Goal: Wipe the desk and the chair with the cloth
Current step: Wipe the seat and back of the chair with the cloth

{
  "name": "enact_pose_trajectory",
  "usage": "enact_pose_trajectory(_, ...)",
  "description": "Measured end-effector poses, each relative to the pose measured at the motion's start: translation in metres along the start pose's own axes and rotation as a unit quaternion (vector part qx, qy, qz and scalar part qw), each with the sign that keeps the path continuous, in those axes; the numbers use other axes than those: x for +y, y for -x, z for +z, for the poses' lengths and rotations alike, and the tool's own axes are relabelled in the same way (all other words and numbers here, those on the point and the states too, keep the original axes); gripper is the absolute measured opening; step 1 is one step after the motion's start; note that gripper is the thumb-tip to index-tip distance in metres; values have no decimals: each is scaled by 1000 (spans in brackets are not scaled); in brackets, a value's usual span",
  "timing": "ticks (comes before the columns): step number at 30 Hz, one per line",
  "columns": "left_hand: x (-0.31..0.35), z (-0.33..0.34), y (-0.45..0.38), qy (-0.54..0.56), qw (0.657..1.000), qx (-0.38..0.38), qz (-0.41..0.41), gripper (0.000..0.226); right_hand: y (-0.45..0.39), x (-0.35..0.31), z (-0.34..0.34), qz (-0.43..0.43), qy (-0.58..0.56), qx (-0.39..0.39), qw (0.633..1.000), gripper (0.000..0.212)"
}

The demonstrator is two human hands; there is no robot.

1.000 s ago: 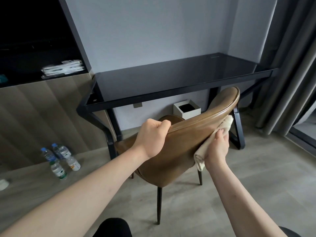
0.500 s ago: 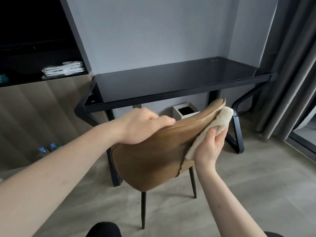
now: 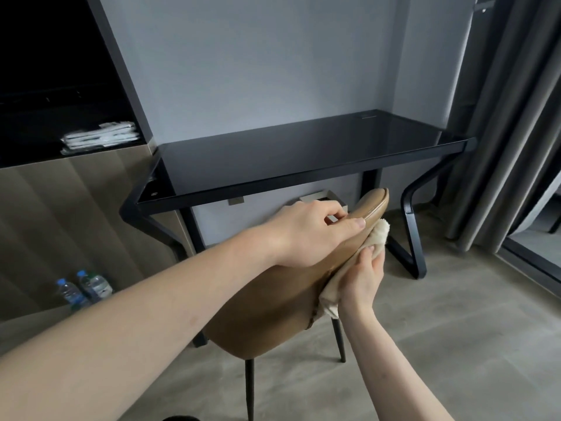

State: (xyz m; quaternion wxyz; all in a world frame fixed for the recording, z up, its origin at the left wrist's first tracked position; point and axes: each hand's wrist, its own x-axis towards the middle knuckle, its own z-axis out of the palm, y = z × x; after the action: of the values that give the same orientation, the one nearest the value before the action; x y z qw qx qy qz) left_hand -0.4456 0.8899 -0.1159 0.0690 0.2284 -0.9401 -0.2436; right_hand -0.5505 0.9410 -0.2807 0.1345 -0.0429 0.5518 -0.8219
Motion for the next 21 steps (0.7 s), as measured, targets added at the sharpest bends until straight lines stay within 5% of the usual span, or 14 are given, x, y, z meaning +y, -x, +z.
enact_pose_trajectory(5, 2, 0, 9, 17, 1000, -3, 7, 56, 16, -63, -3, -165, -9, -50, 985, 38)
enact_pose_trajectory(9, 5, -2, 14, 13, 1000, -3, 13, 54, 8, -88, -3, -289, 116, -127, 942, 47)
enact_pose_trajectory(16, 9, -7, 20, 9, 999, 3, 35, 53, -46, -86, -7, -153, 49, -108, 981, 31)
enact_pose_trajectory(21, 10, -6, 18, -14, 999, -8, 39, 54, -86, -5, -14, -31, 104, -107, 988, 55)
